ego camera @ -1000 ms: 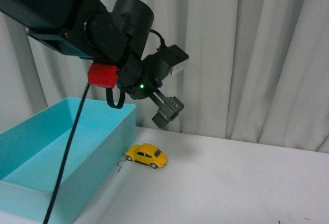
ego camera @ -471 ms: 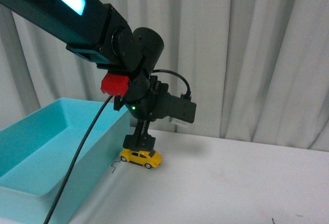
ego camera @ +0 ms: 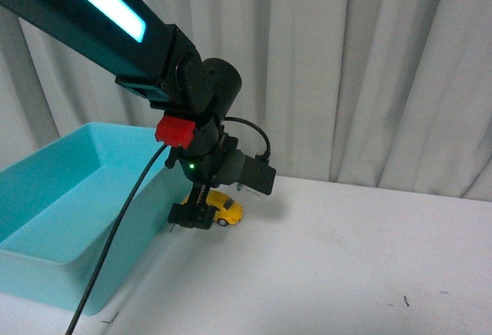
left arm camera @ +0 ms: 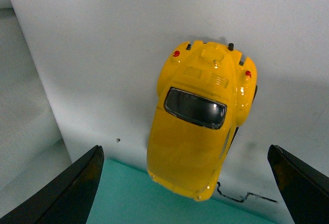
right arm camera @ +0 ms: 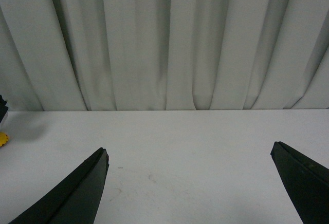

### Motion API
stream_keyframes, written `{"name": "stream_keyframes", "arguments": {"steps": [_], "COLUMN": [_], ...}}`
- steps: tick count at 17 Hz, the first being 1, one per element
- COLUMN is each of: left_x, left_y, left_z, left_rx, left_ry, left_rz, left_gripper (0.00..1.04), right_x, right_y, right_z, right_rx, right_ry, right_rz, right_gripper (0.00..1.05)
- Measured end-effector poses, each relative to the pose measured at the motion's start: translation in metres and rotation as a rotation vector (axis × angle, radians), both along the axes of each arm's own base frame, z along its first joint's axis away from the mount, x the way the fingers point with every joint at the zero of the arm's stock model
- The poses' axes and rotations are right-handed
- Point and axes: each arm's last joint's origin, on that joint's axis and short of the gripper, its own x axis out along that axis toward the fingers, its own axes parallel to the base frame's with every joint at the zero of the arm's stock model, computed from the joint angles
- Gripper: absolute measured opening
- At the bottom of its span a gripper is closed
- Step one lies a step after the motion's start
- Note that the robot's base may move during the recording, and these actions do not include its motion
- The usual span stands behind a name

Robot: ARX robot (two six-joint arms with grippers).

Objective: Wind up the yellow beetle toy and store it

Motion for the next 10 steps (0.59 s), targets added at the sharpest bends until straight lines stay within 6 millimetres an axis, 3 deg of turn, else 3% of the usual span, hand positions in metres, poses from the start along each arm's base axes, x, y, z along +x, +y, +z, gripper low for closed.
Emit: {"name": "stream_keyframes", "arguments": {"steps": [4,6,7,10], "left_x": [0.008,0.010,0.011,0.011], "left_y": [0.005,0.006,0.007,0.007], "left_z": [-0.012,-0.012,-0.014,-0.010], "left_rx": [-0.001,-0.003,0.005,0.001], "left_ry": [0.003,-0.004,-0.005,-0.002], "left_rz": [0.030,0.054,0.064,0.063], "left_gripper": [0.94,0.73,0.48,0.40], "right_x": [0.000,0.000,0.000,0.000], "right_y": [0.000,0.000,0.000,0.000], "right_z": [0.000,0.000,0.000,0.000], "right_rx": [0.000,0.000,0.000,0.000], "right_ry": [0.000,0.000,0.000,0.000], "right_rz": [0.000,0.000,0.000,0.000], "right_gripper": [0.98,0.98,0.98,0.98]}}
